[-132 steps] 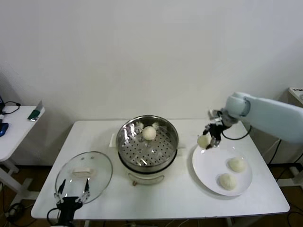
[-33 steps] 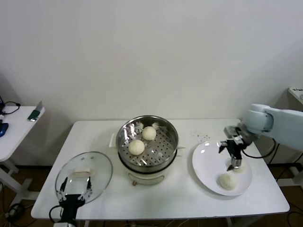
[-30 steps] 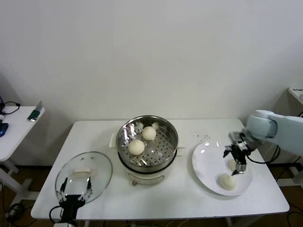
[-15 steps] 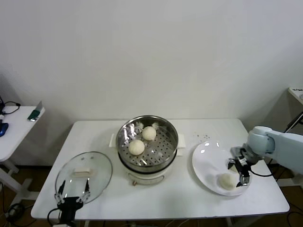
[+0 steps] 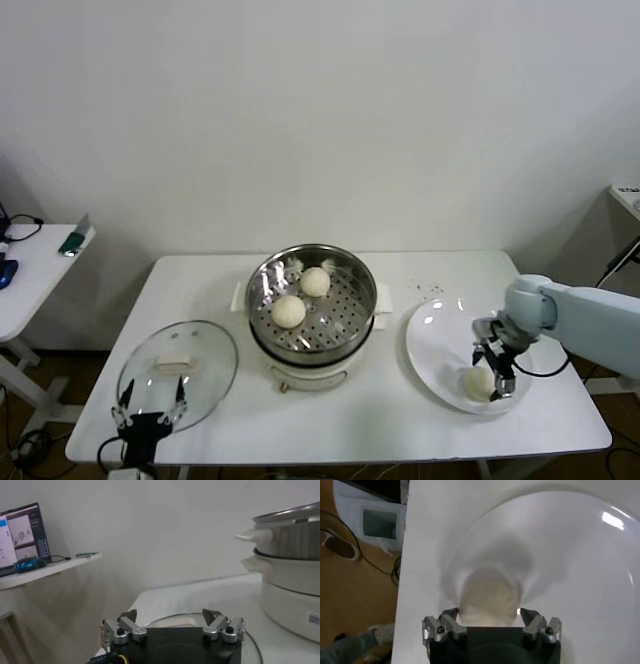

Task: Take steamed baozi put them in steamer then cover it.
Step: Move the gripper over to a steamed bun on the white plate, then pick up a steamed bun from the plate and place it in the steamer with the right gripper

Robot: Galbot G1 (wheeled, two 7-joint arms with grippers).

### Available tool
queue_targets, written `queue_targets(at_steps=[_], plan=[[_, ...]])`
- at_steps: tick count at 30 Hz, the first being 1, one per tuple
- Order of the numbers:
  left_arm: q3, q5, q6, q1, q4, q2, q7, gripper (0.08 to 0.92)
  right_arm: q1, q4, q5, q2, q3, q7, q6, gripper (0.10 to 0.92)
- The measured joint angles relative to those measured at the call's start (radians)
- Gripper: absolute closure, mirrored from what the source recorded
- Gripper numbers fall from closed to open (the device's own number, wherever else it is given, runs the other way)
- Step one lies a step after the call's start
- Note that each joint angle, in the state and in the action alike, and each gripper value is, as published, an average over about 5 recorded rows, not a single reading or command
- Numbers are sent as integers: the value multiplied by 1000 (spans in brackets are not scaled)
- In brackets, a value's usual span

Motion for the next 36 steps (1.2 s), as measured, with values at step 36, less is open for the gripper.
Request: queue_targets(at_steps=[36], plan=[[13, -3, 10, 23, -23, 7, -3, 177, 470, -11, -126, 284, -80, -95, 491, 372]])
